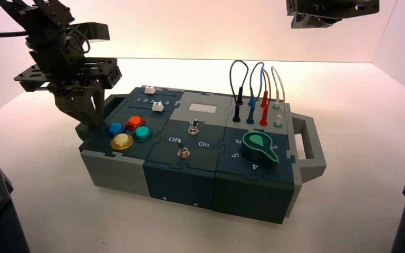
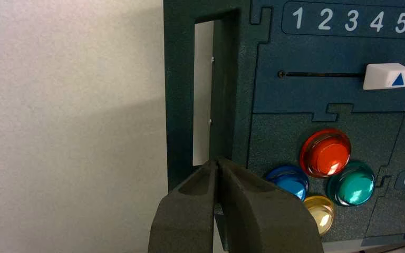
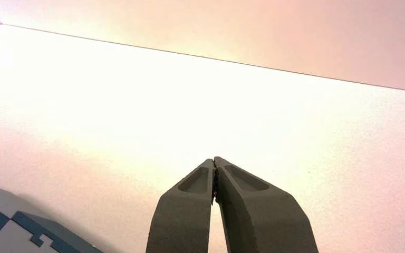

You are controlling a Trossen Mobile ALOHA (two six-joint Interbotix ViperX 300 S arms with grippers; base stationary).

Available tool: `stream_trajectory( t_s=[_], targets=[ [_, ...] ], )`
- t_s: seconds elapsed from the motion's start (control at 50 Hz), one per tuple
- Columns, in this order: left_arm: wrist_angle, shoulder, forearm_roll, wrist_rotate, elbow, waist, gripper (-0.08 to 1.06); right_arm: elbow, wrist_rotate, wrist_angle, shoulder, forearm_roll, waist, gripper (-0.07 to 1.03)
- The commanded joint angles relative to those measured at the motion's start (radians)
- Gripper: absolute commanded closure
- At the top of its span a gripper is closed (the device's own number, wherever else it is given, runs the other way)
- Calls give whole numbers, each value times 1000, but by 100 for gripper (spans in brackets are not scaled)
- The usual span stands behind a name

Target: Move the box closer.

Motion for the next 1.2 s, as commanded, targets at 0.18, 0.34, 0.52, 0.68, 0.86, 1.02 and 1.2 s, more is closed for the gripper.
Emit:
stream_trajectory(
  t_s=[0.18, 0.34, 0.52, 0.68, 0.86, 1.02, 1.2],
  targets=[
    [-5, -5, -12, -17, -8, -51, 101, -11, 3, -11, -21, 2, -2, 99],
    [-3, -2, -12, -25, -5, -54, 101, -11, 3, -11, -21, 0, -2, 99],
    [-3, -2, -12, -40, -2, -74, 101, -11, 3, -11, -21, 0, -2, 99],
    [-3, -2, -12, -46, 2, -86, 101, -11, 3, -11, -21, 2, -2, 99],
    [6, -5, -9, -41, -28, -86, 101, -11, 3, -11, -21, 2, -2, 99],
    [41, -23, 3, -38, -52, -86, 101, -11, 3, -11, -21, 2, -2, 99],
    [58, -46, 25, -38, -107, -84, 101, -11, 3, -11, -21, 2, -2, 99]
  ],
)
